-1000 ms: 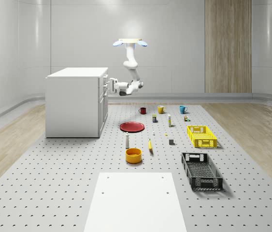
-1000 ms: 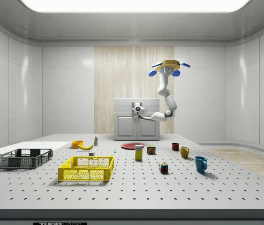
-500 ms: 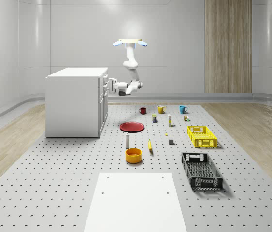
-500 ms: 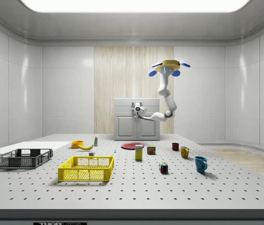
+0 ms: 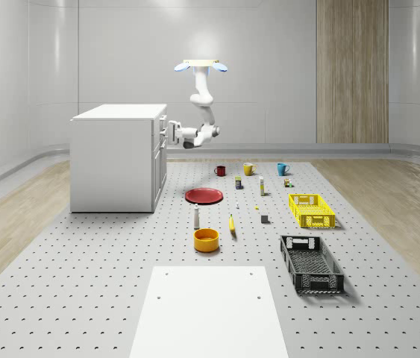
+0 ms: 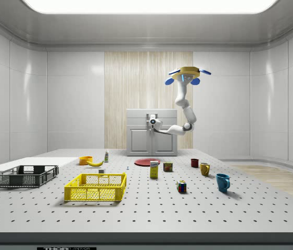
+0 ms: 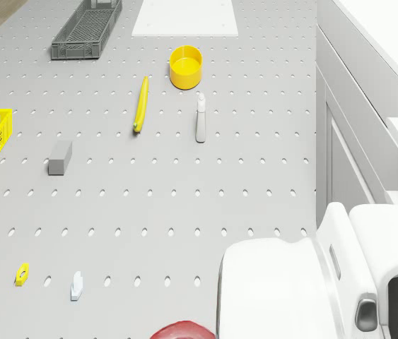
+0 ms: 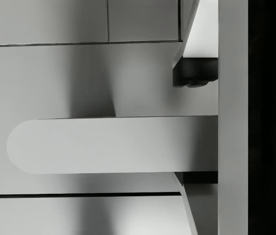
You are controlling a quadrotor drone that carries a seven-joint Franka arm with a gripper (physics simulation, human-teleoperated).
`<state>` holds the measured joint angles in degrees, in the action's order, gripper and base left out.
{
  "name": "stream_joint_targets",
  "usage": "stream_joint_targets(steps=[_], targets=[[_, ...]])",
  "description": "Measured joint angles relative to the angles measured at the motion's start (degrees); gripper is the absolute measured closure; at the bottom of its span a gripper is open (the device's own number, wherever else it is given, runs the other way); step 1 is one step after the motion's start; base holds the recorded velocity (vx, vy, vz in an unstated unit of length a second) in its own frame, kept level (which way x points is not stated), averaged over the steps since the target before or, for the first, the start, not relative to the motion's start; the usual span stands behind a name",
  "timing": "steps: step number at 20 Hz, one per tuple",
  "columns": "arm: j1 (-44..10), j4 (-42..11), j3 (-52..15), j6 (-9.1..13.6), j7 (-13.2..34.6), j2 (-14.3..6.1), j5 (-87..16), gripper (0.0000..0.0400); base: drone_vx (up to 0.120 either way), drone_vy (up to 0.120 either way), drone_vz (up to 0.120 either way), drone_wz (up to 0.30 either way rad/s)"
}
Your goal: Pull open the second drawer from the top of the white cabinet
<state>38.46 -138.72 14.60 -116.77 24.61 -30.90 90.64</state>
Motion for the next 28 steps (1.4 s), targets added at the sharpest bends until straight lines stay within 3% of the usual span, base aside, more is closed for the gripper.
stream_joint_targets(steps=[2, 3, 4, 14, 15, 17, 19, 20, 22, 23, 24, 28], targets=[[-0.72, 0.66, -0.54, 0.01, 5.21, -0.71, -1.96, 0.0152, 0.000, 0.000, 0.000, 0.000], [-0.74, 0.19, -0.33, 0.20, 1.61, -0.39, -1.25, 0.0186, 0.000, 0.000, 0.000, 0.000], [-0.90, 0.08, -0.39, 0.37, 1.06, -0.31, -0.79, 0.0211, 0.000, 0.000, 0.000, 0.000], [-3.40, -0.91, -0.44, 2.70, 1.04, -0.97, -1.24, 0.0237, 0.000, 0.000, 0.000, 0.000], [-3.51, -1.51, -0.12, 3.15, -2.34, -0.64, -0.48, 0.0251, 0.000, 0.000, 0.000, 0.000], [-4.16, -1.67, 0.05, 3.81, -1.69, -1.08, -0.78, 0.0270, 0.000, 0.000, 0.000, 0.000], [-4.74, -1.64, 0.11, 4.25, 0.90, -1.53, -1.70, 0.0252, 0.000, 0.000, 0.000, 0.000], [-4.84, -2.00, 0.34, 4.56, -1.56, -1.34, -1.33, 0.0263, 0.000, 0.000, 0.000, 0.000], [-5.42, -2.09, 0.51, 5.15, -0.26, -1.75, -1.81, 0.0268, 0.000, 0.000, 0.000, 0.000], [-5.74, -1.90, 0.54, 5.33, 2.30, -2.19, -2.77, 0.0237, 0.000, 0.000, 0.000, 0.000], [-5.94, -1.89, 0.66, 5.48, 1.75, -2.44, -3.37, 0.0224, 0.000, 0.000, 0.000, 0.000], [-6.72, -2.24, 1.35, 6.57, 3.08, -2.92, -4.27, 0.0233, 0.000, 0.000, 0.000, 0.000]])
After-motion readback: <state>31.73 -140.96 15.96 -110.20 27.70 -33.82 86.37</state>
